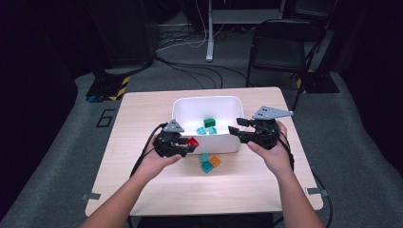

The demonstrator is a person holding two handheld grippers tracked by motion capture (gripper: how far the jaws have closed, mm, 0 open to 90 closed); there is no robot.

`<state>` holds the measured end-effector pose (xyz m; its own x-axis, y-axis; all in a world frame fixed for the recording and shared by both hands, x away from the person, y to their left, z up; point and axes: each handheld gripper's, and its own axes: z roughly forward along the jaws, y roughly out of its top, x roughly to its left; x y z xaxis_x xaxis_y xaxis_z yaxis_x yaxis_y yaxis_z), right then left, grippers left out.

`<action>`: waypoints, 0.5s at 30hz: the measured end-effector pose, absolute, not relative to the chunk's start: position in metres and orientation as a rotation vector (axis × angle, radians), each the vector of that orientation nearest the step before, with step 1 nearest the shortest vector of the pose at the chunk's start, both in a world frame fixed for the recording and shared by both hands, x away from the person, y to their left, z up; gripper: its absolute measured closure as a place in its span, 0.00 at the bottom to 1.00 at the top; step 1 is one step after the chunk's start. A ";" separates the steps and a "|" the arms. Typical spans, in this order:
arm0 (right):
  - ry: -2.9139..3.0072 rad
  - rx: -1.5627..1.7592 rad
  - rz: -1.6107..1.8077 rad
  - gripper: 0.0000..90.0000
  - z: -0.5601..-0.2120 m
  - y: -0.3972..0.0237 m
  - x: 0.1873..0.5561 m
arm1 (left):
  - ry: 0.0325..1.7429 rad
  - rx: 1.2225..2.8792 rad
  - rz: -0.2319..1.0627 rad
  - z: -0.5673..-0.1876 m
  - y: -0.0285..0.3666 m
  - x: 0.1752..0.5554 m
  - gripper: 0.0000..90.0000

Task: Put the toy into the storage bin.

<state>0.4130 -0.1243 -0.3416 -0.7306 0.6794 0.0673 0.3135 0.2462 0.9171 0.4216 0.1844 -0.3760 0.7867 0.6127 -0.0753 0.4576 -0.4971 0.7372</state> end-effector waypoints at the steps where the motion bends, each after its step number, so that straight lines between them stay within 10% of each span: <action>1: 2.182 0.910 1.479 0.55 -0.342 -0.124 0.413 | 0.792 2.181 0.250 -0.373 0.184 0.423 0.65; 15: 2.147 0.887 1.504 0.54 -0.339 -0.123 0.410 | 0.759 2.180 0.257 -0.345 0.173 0.447 0.65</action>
<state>0.4098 -0.1231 -0.3388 -0.7325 0.6787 0.0530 0.2817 0.2314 0.9312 0.4468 0.1728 -0.3447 0.7998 0.5969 -0.0640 0.4355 -0.5036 0.7462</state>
